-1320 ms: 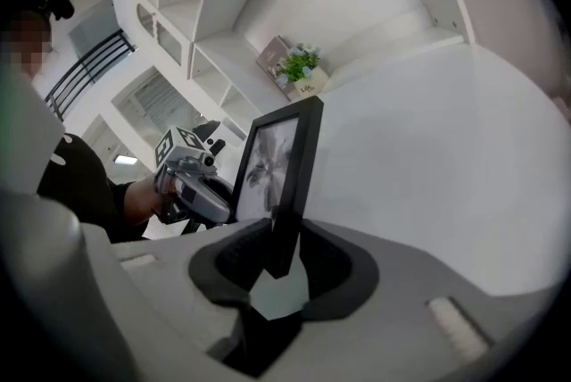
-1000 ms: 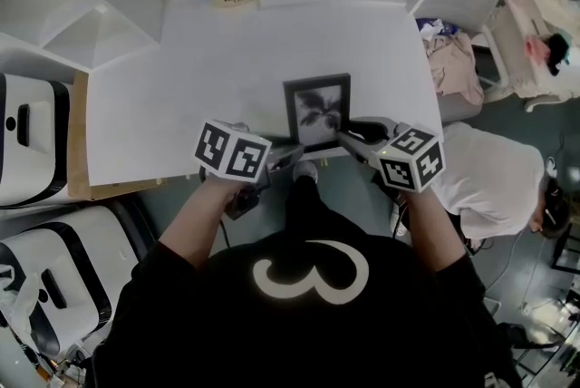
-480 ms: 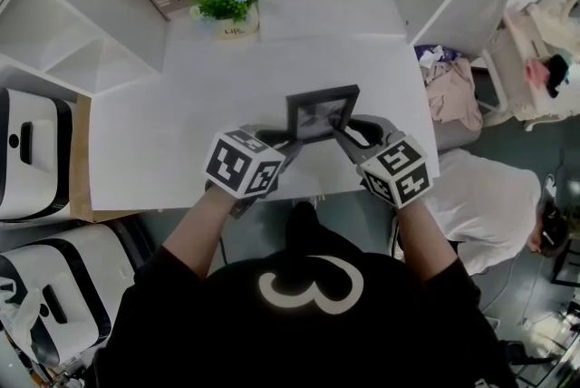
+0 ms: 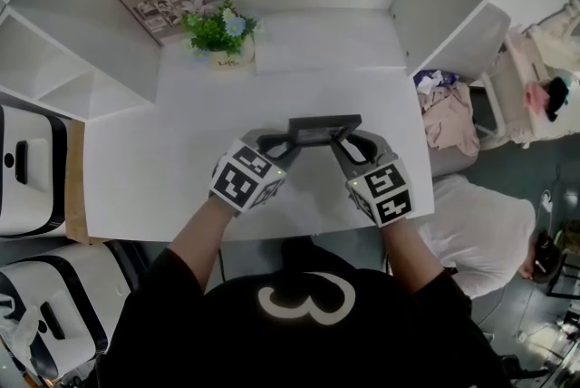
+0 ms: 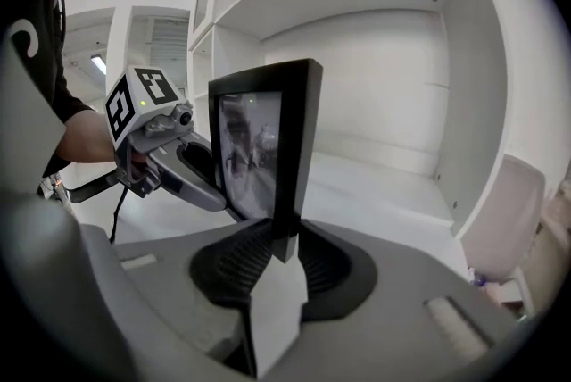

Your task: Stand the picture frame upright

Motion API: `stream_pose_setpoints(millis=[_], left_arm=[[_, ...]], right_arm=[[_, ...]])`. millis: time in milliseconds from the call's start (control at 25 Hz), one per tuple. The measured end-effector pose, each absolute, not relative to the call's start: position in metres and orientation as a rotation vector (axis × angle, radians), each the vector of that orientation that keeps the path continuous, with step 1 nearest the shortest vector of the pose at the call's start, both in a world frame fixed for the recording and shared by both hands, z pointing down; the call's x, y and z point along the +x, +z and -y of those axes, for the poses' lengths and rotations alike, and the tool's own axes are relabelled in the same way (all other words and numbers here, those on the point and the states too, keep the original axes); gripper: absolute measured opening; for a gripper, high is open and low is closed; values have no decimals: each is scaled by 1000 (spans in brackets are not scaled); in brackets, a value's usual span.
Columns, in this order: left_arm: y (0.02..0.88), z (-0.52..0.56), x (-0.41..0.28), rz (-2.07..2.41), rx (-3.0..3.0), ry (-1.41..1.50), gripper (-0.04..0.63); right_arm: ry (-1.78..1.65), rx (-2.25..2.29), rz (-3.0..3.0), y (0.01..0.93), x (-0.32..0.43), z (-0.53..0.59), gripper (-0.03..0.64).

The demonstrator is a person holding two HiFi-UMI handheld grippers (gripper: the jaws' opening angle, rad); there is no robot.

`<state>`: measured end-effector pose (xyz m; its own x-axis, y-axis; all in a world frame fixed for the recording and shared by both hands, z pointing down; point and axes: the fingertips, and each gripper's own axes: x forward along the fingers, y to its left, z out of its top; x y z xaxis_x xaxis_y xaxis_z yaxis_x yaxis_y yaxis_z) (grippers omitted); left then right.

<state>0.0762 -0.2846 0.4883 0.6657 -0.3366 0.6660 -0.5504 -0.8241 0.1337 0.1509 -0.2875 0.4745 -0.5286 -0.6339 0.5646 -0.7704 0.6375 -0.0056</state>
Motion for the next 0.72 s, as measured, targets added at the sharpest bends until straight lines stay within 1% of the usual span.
stream_pose_setpoints(millis=[240,720], left_arm=[[507,313,83,713,2621,990,101],[539,334,81,711,2537,989,103]], right_arm=[[329,1112,2297,494,155,312,92],[335,1092,2281,518,153,330,92]])
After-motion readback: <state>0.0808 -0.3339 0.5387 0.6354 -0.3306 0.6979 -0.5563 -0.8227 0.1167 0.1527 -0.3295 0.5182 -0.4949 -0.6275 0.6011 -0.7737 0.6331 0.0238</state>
